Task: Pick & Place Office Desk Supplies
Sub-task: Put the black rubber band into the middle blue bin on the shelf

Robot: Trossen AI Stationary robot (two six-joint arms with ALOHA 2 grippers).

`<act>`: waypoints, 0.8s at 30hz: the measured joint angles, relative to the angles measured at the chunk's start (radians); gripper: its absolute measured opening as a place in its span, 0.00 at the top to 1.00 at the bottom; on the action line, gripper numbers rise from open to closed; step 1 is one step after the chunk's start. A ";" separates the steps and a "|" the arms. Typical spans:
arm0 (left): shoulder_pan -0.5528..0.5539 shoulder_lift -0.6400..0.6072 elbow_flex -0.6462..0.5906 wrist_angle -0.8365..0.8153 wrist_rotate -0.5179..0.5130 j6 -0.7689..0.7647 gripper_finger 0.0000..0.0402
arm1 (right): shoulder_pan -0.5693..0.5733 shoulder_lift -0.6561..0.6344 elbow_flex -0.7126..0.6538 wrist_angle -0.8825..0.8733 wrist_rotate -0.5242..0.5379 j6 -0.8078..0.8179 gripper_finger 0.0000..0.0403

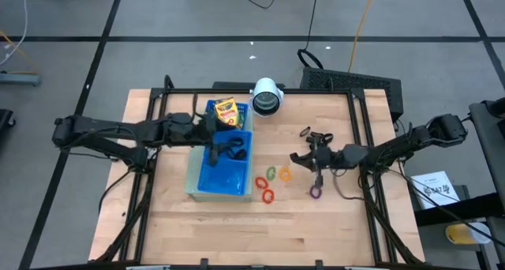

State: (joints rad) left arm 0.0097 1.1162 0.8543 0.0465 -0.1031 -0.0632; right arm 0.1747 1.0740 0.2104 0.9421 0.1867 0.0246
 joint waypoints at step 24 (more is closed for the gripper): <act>-0.045 0.514 0.265 0.428 0.149 0.281 0.38 | -0.032 0.178 0.231 0.280 -0.217 -0.064 1.00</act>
State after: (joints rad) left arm -0.0352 1.6300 1.1197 0.4743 0.0456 0.2175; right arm 0.1432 1.2516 0.4415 1.2216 -0.0300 -0.0393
